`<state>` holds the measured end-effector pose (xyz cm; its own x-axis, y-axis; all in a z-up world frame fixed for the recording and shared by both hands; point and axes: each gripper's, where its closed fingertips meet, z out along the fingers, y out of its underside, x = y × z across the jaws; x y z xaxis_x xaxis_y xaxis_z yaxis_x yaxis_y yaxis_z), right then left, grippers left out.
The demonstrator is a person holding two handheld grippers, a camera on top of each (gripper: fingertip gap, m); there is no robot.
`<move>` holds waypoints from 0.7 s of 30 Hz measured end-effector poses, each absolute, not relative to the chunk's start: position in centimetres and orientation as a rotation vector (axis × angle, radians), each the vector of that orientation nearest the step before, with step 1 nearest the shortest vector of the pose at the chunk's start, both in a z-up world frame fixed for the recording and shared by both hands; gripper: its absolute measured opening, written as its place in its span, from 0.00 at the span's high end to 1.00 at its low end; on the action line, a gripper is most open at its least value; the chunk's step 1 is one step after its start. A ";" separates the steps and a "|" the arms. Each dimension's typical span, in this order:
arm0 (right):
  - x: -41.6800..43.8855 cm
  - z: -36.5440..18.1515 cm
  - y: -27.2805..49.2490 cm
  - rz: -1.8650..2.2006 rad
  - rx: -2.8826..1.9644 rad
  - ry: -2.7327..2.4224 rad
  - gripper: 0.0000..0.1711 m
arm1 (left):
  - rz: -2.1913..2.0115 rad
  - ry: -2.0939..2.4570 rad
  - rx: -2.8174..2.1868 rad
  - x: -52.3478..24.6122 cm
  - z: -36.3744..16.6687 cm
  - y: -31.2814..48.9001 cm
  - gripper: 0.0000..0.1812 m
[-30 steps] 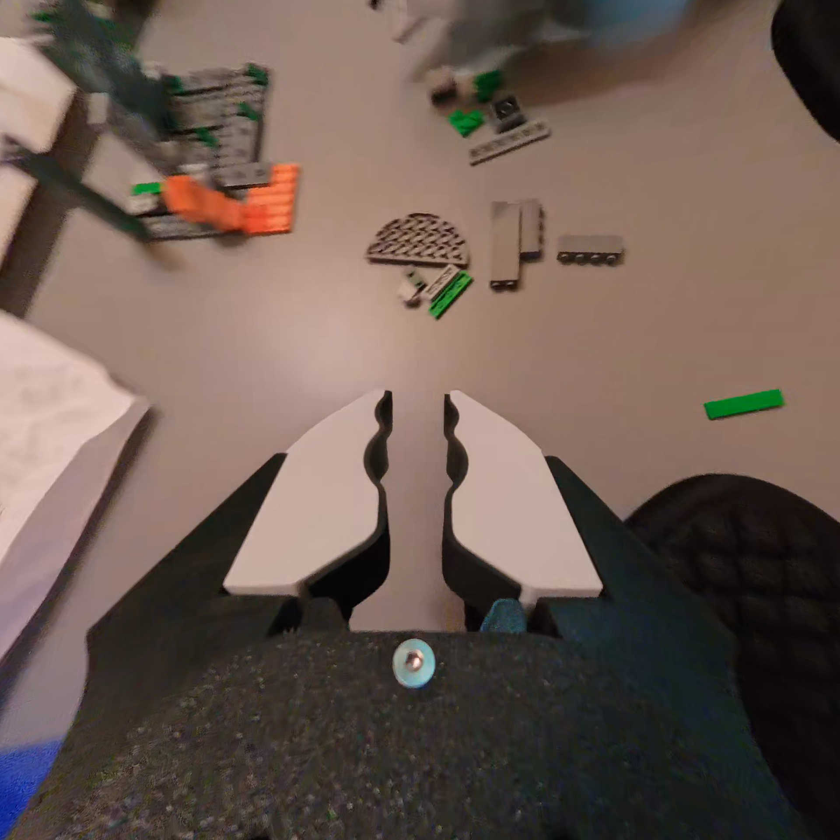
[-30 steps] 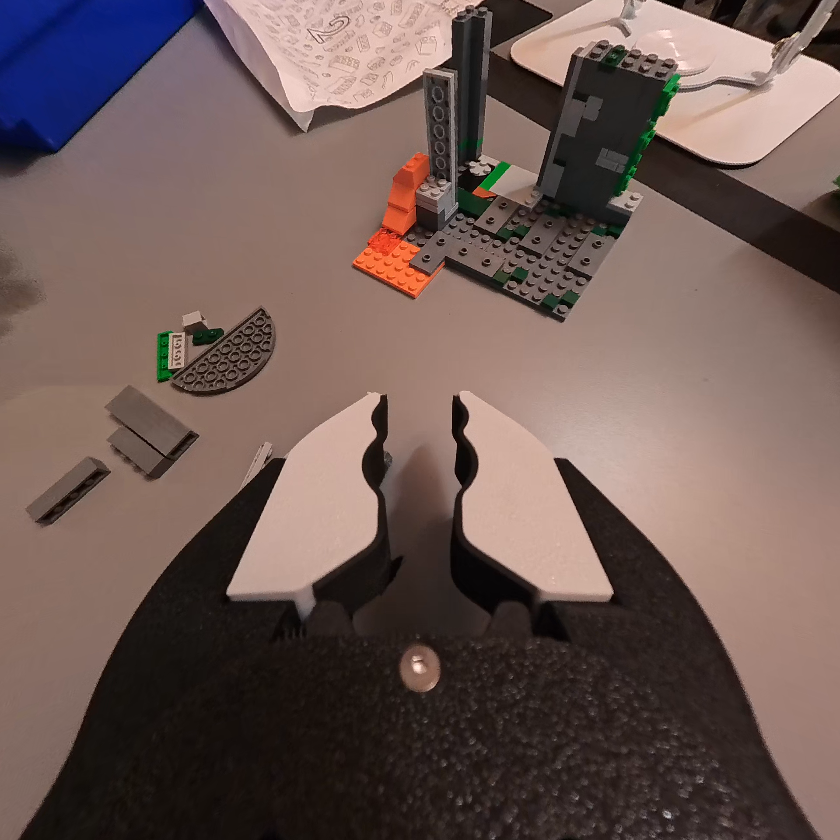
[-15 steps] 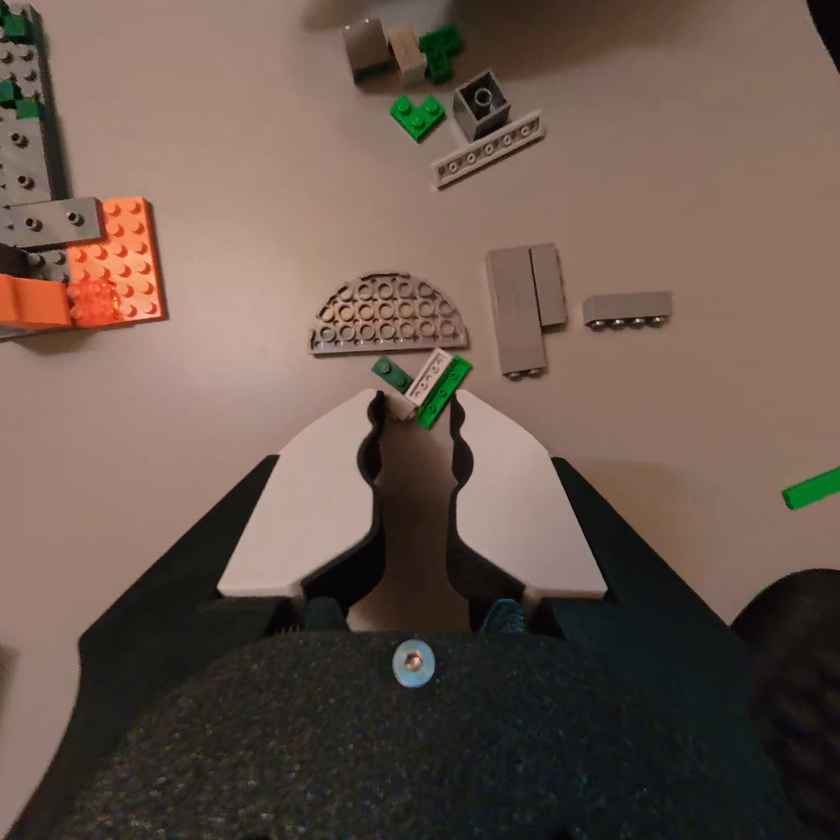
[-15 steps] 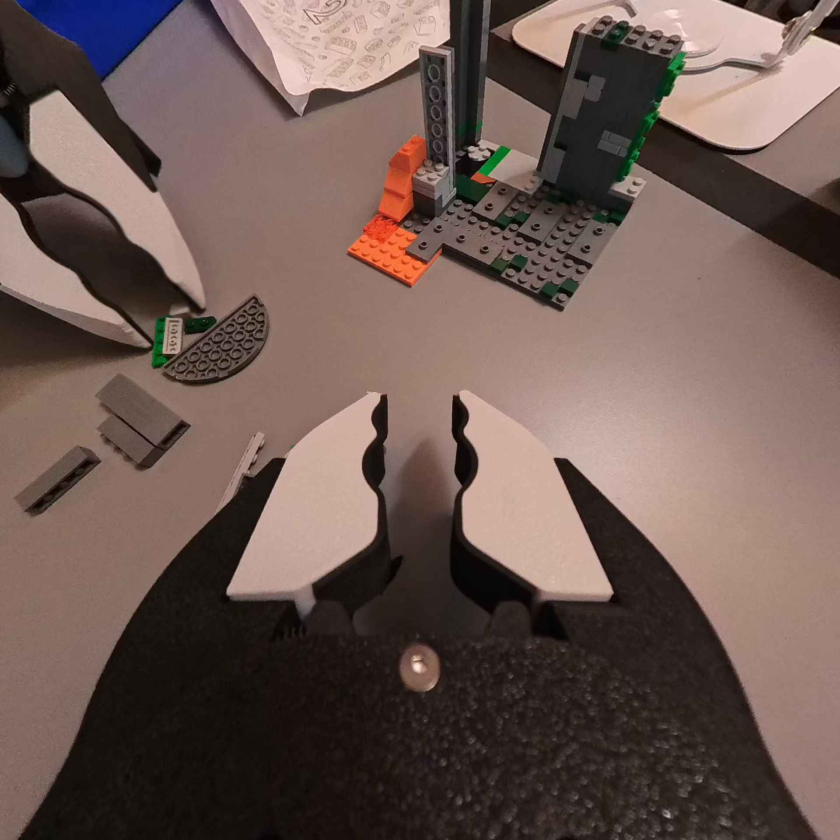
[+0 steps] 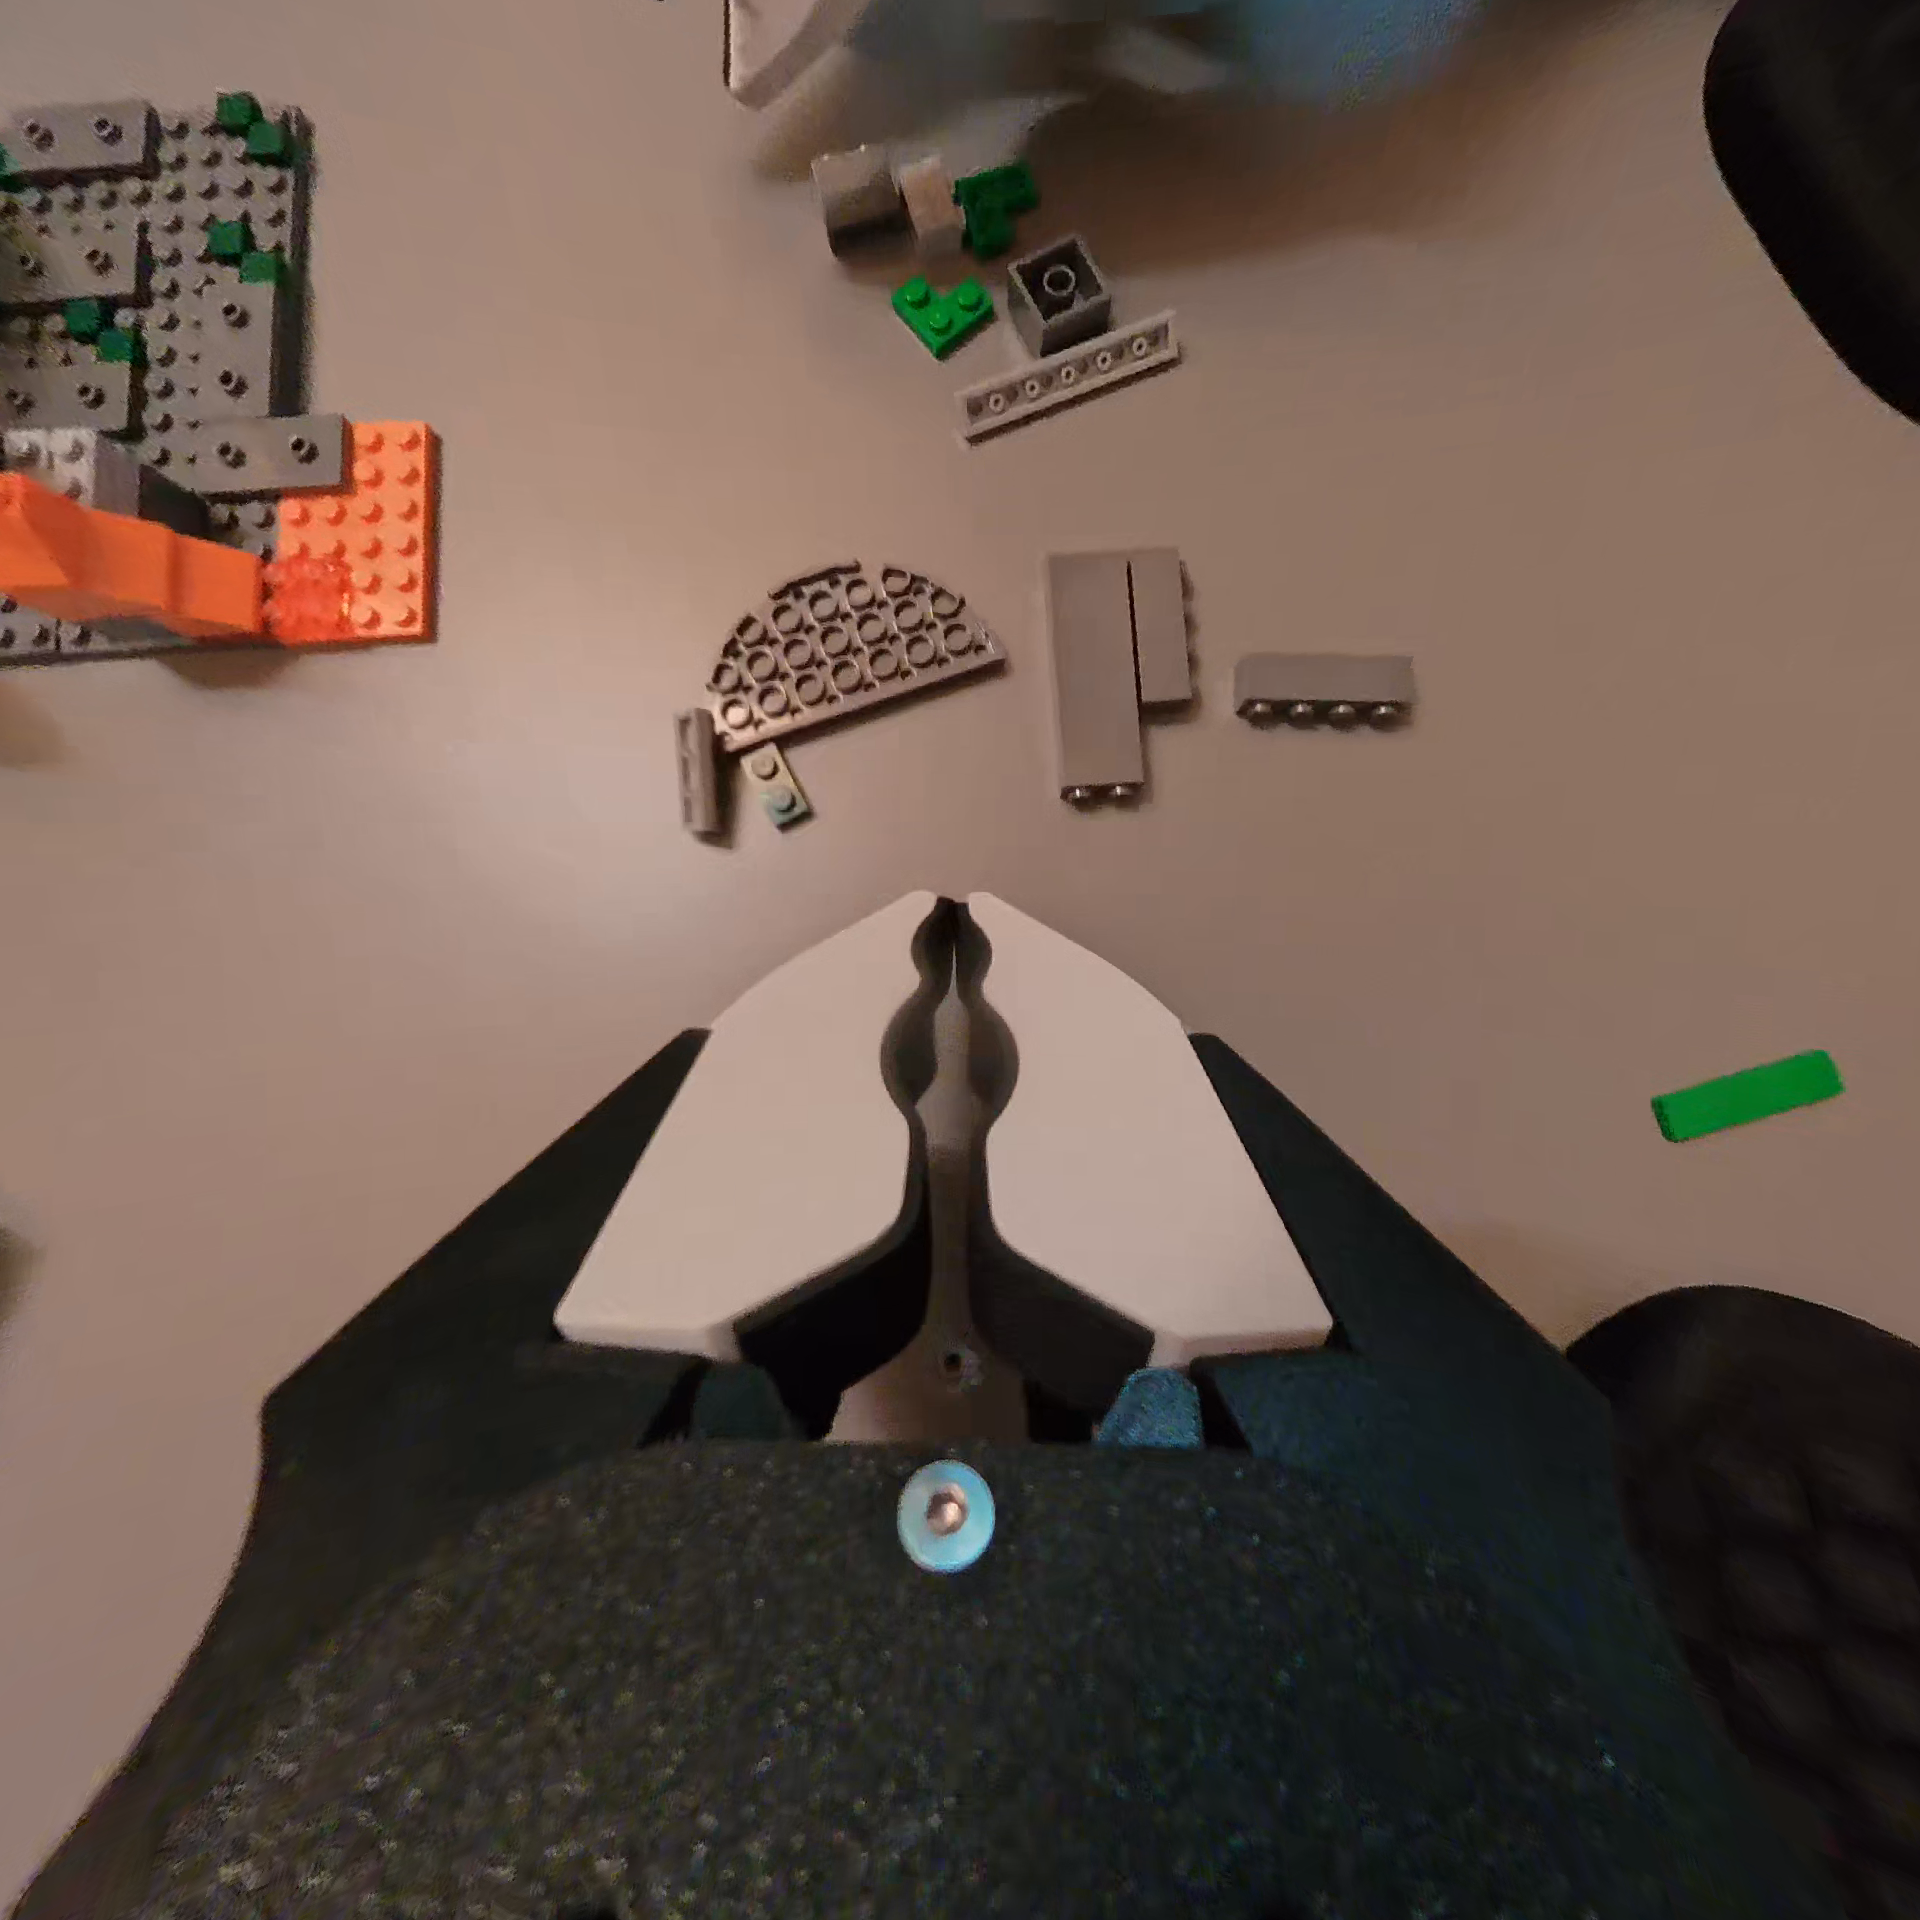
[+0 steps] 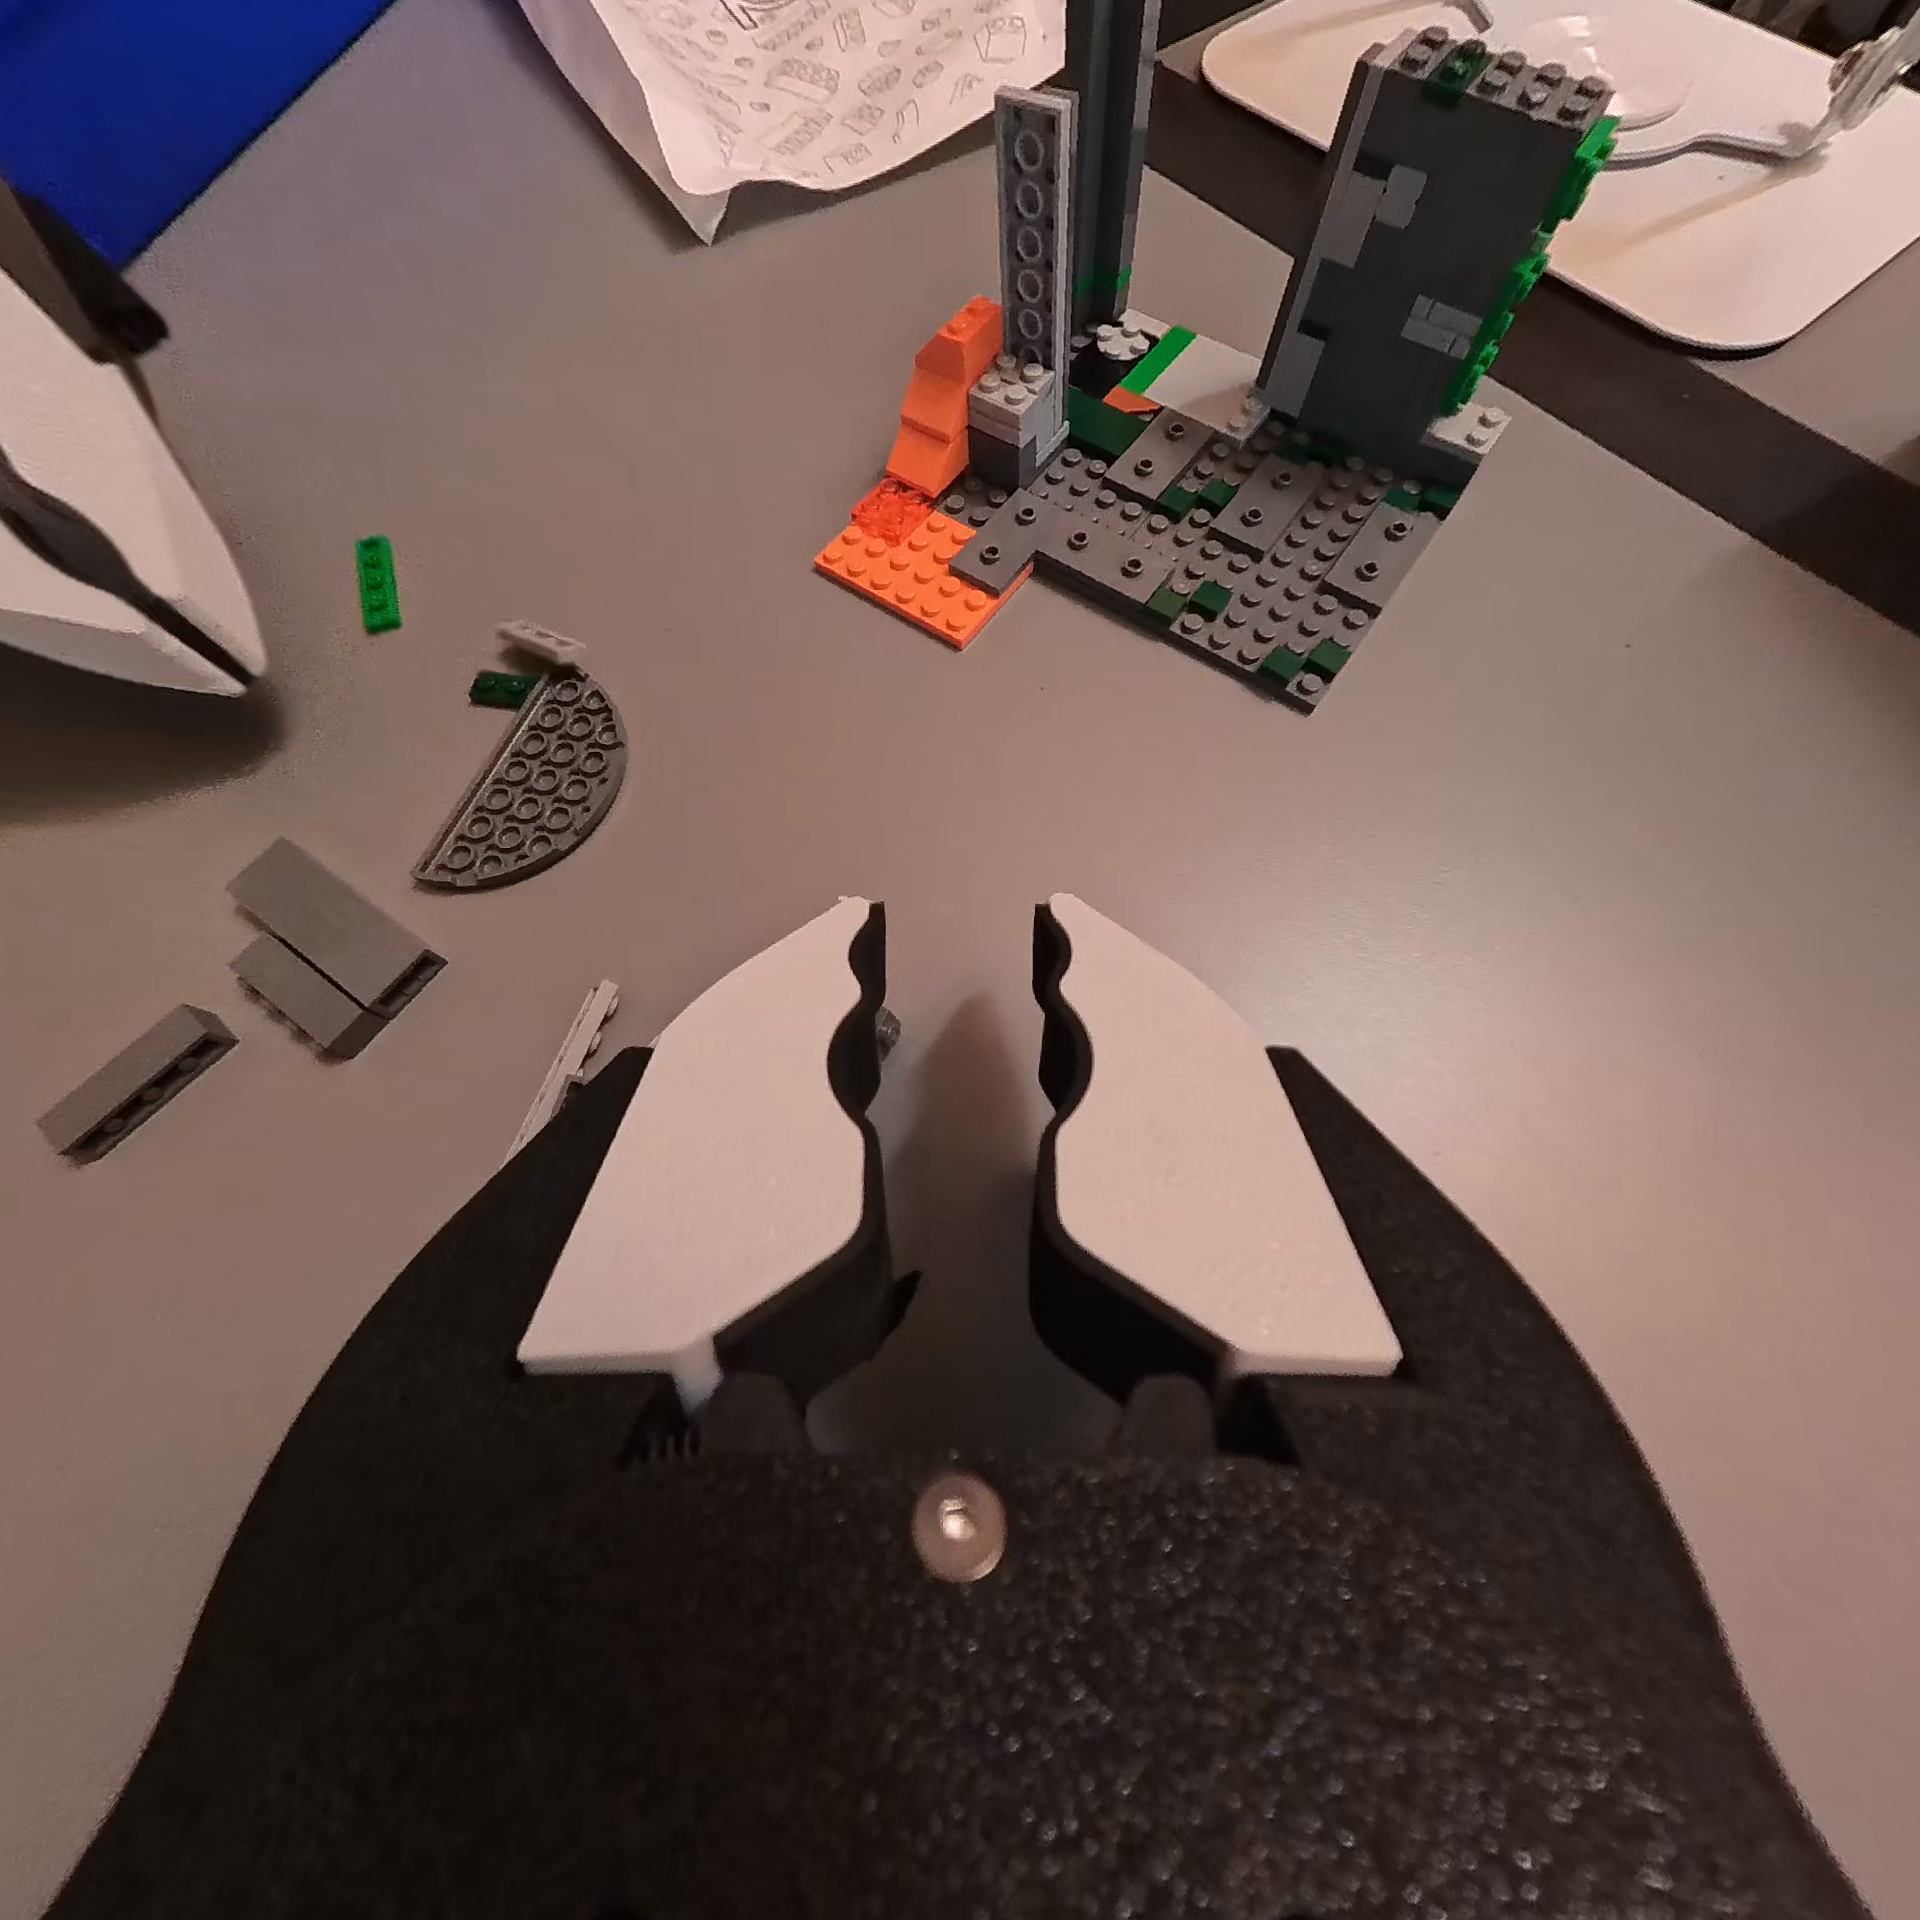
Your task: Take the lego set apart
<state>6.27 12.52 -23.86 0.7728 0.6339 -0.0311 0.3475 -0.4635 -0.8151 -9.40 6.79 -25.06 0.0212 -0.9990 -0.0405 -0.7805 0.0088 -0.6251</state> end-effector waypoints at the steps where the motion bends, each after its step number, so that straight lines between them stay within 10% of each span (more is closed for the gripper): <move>1: 6.3 -23.8 12.6 0.422 -2.094 -0.726 0.84 | -0.589 1.789 -1.830 -9.7 -25.0 6.6 1.00; 21: 6.1 -23.8 12.5 0.432 -2.100 -0.715 0.84 | -0.164 0.977 -2.052 -33.8 -13.6 14.4 0.96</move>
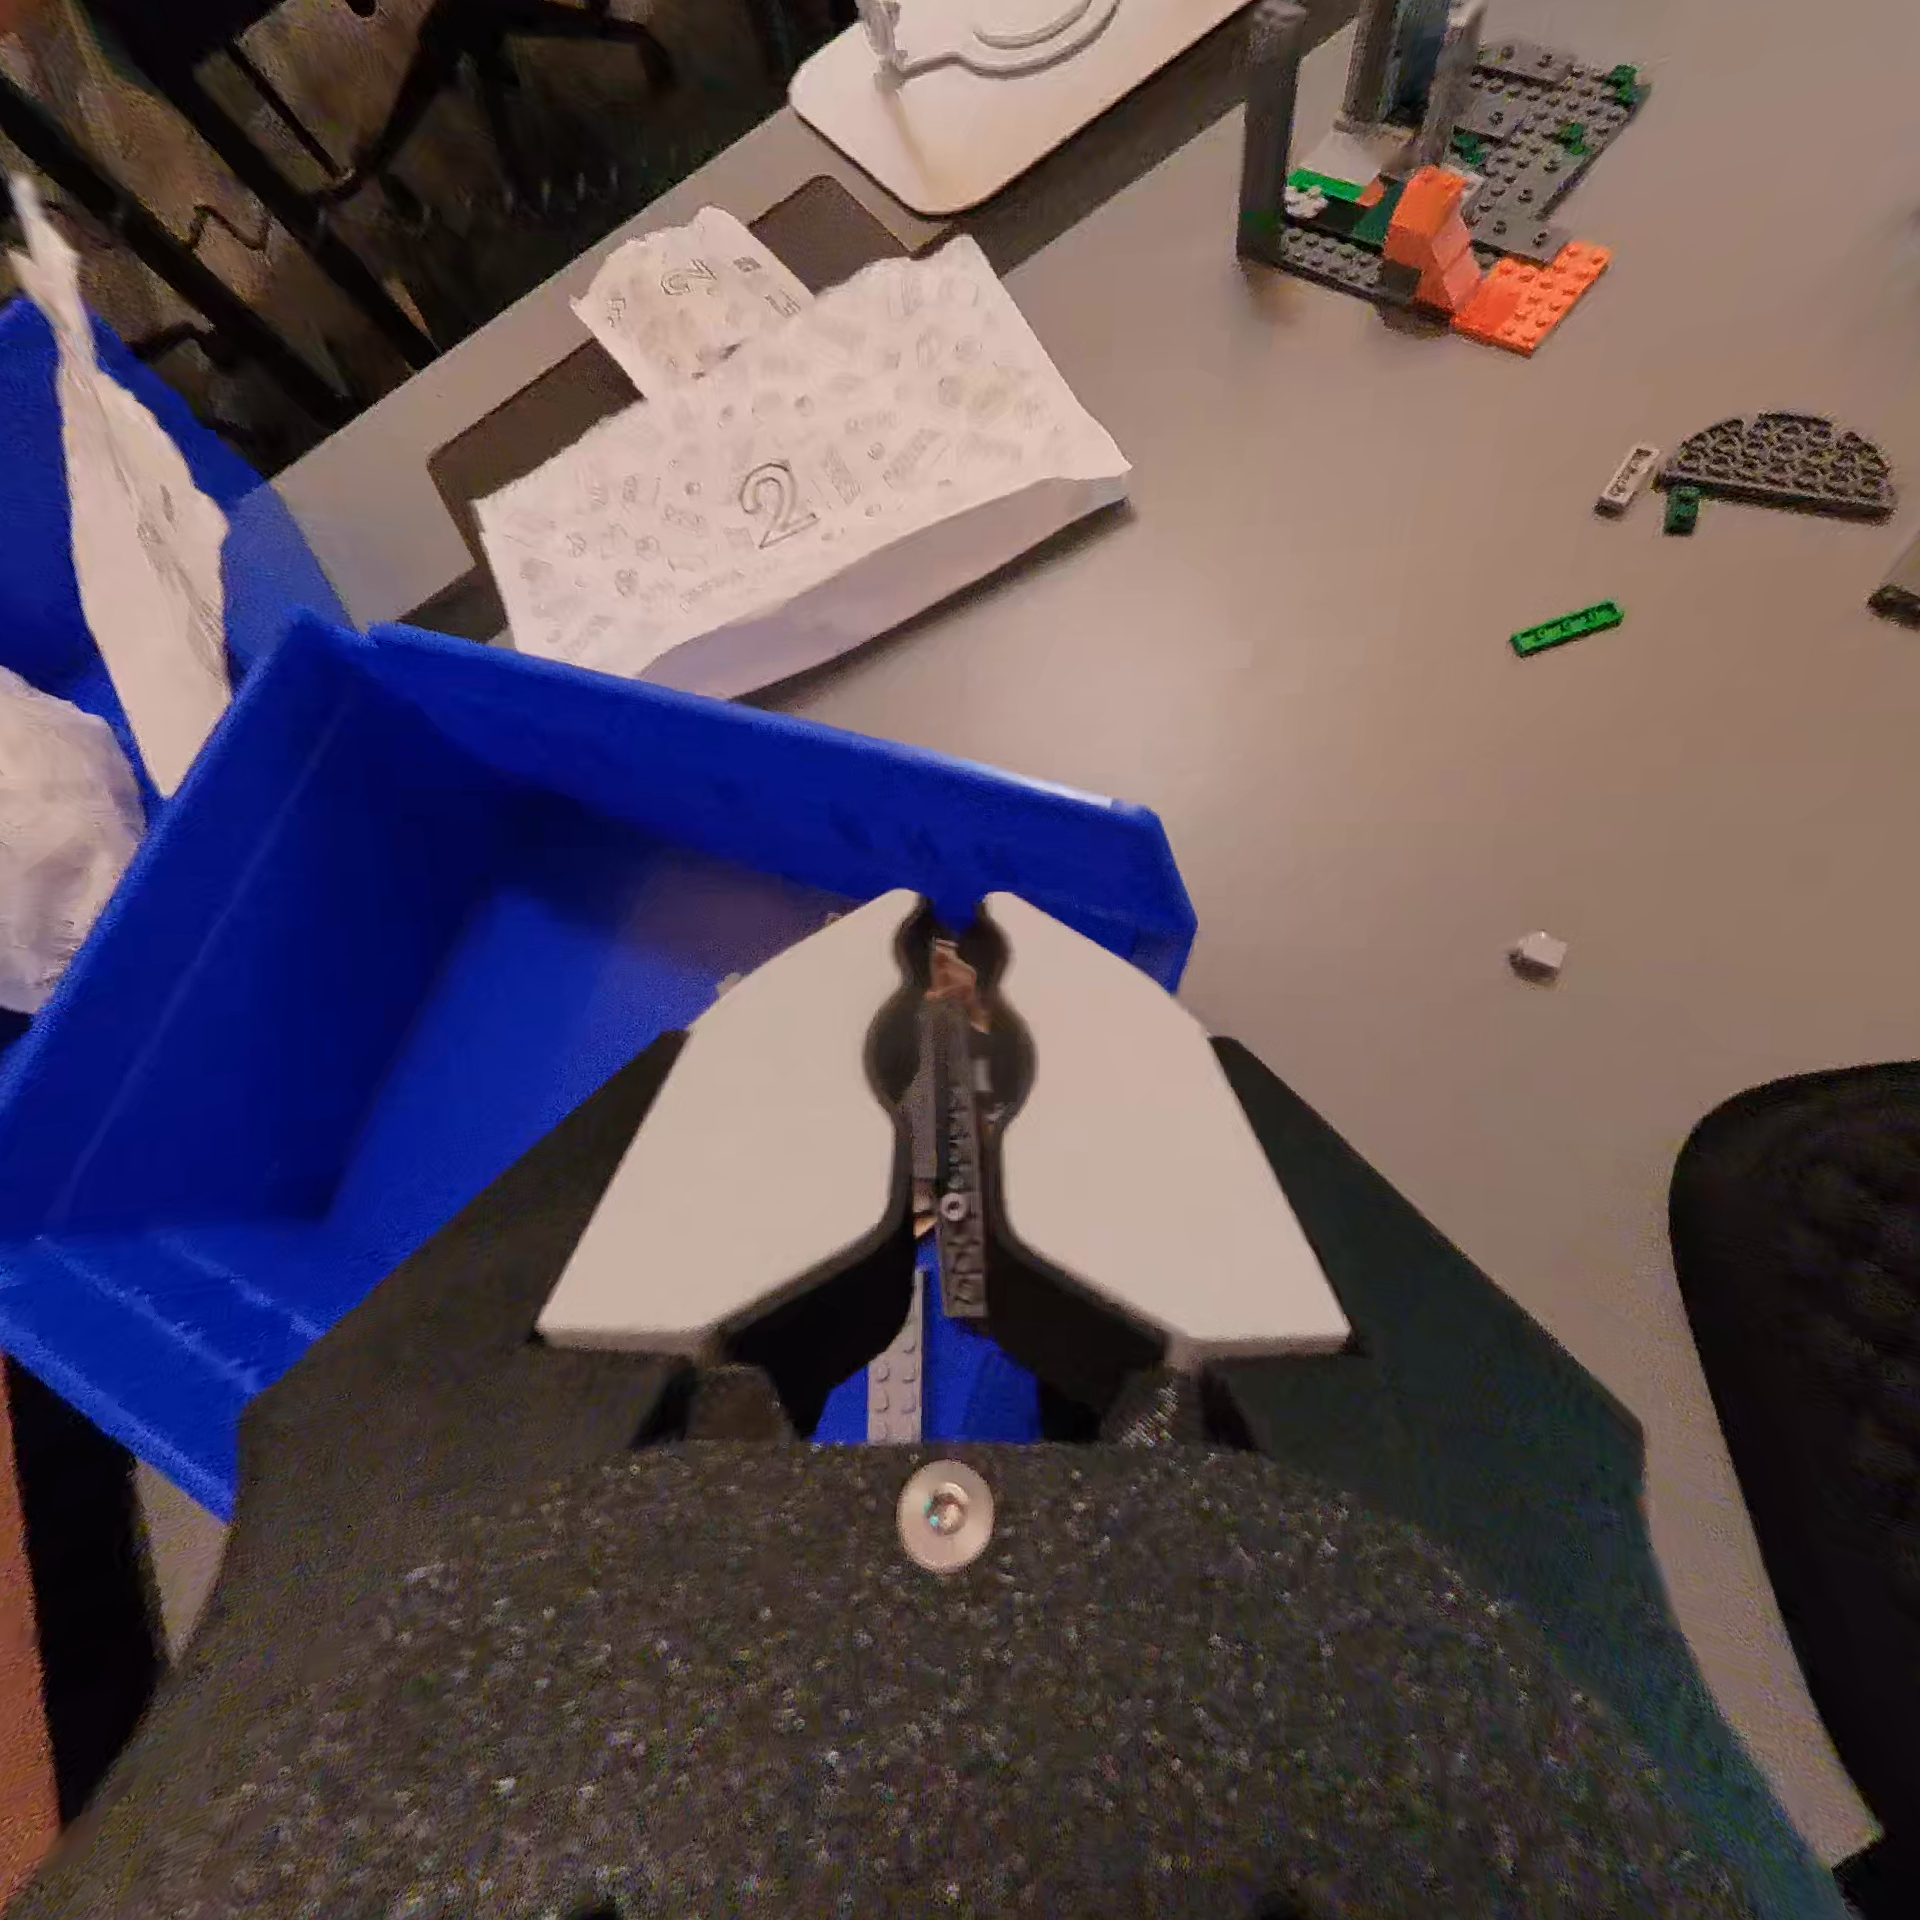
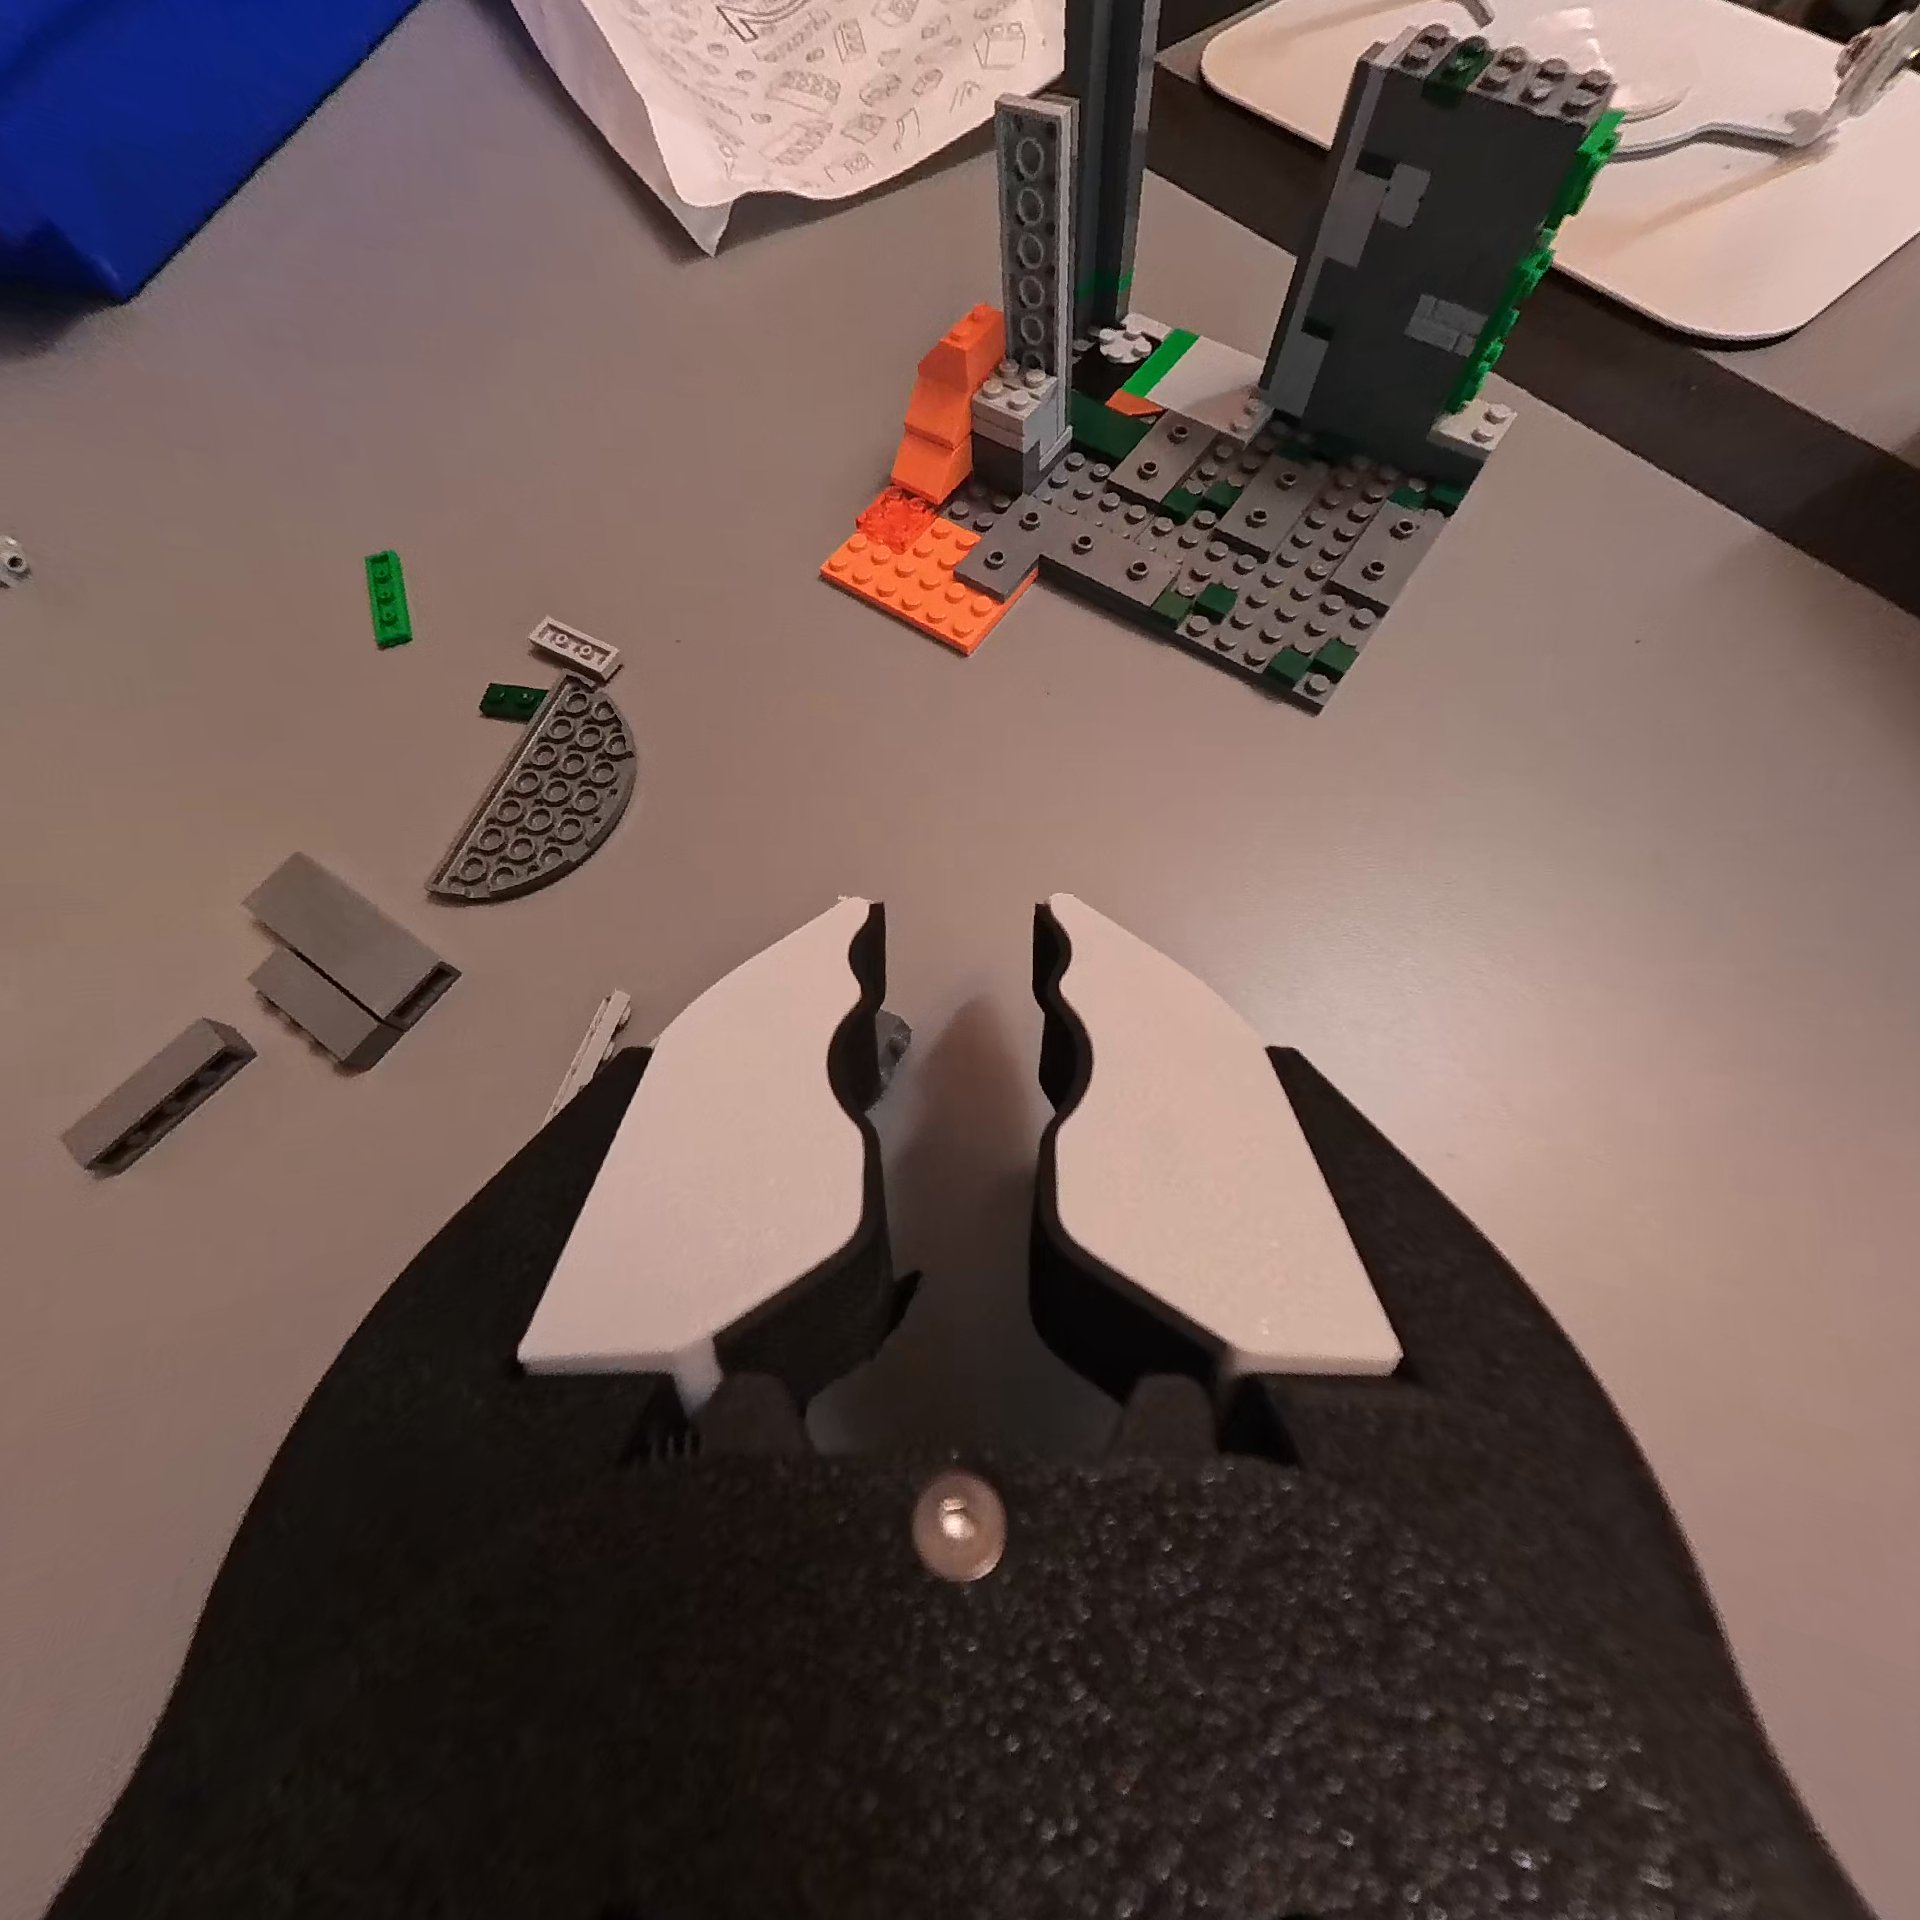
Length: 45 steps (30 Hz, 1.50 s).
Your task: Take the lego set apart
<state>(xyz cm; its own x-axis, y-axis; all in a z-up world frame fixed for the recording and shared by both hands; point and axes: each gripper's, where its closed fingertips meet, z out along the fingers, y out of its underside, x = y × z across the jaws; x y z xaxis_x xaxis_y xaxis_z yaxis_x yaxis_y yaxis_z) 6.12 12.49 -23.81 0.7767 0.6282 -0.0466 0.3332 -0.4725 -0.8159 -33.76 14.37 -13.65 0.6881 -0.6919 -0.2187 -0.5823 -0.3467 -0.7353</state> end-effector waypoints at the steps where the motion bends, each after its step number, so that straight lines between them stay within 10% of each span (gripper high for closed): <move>1: 6.2 -23.8 12.5 0.434 -2.100 -0.710 0.84 | -0.182 0.999 -2.052 -33.5 -14.2 13.8 0.90; 19: 6.2 -24.2 12.5 0.437 -2.113 -0.713 0.84 | -0.492 1.515 -2.157 -21.9 -26.8 4.9 0.93; 30: 6.0 -24.3 12.5 0.441 -2.113 -0.726 0.84 | -0.177 1.131 -2.073 -29.9 -17.2 10.2 0.93; 34: 6.0 -24.1 12.4 0.438 -2.109 -0.727 0.84 | -0.036 1.009 -2.130 -33.9 -17.6 12.5 0.94; 38: 6.0 -24.0 12.4 0.437 -2.107 -0.722 0.84 | 0.023 0.955 -2.160 -34.9 -18.8 13.4 0.71; 45: 5.9 -24.3 12.4 0.435 -2.114 -0.731 0.84 | -0.007 1.011 -2.093 -32.2 -19.3 12.3 0.75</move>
